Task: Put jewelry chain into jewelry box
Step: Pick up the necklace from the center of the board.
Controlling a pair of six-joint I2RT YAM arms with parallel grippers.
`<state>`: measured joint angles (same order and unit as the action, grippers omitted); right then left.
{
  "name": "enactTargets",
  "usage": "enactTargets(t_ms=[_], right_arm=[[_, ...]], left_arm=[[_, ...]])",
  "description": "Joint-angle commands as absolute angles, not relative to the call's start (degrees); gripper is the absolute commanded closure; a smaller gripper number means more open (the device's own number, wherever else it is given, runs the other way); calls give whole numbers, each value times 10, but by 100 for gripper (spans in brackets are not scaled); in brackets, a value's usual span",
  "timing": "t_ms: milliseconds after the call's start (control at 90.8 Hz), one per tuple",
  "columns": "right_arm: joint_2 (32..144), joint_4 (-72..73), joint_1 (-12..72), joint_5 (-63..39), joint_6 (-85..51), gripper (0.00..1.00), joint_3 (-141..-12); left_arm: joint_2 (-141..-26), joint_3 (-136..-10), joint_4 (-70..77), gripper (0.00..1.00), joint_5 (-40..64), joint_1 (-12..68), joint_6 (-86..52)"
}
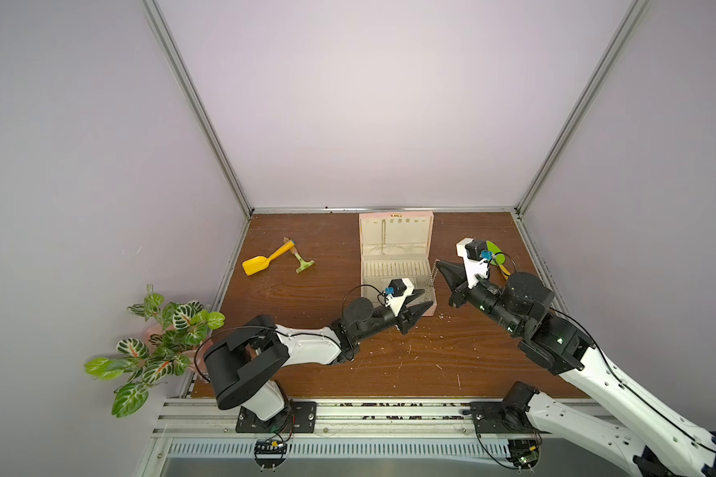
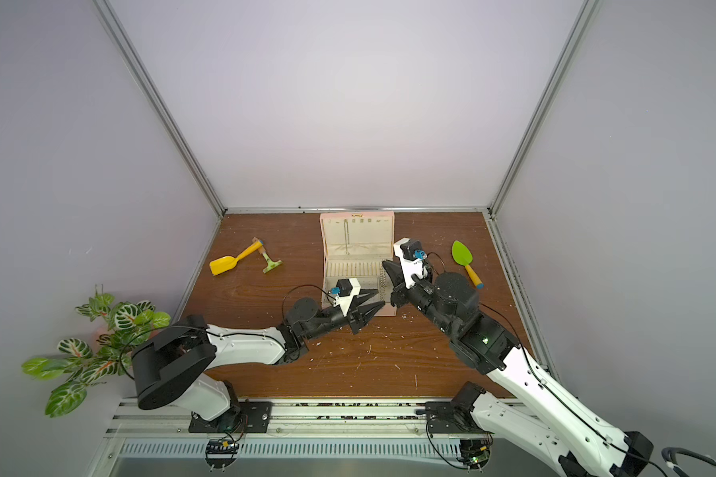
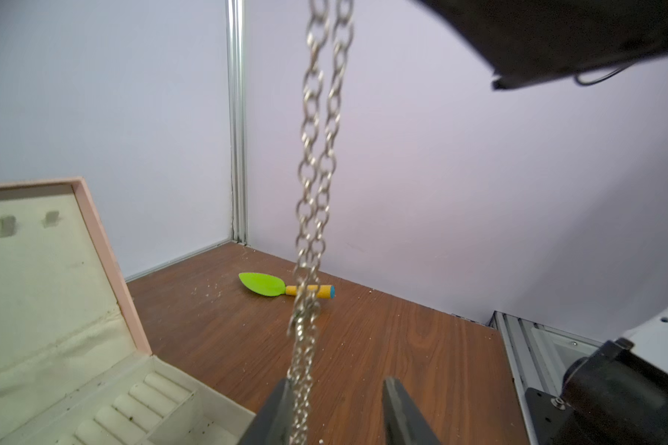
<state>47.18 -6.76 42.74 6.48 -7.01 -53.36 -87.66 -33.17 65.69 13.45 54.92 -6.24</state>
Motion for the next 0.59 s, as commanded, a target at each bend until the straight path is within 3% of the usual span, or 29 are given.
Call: enactTargets(t_ms=[0,583], right_arm=[[472,-37,429,75,-83,100,-545],[462,-36,429,72,-100,100,-548]], left_arm=[[-852,-317,674,64,164,559,-82],[-944,-402,674,61,164,592,-96]])
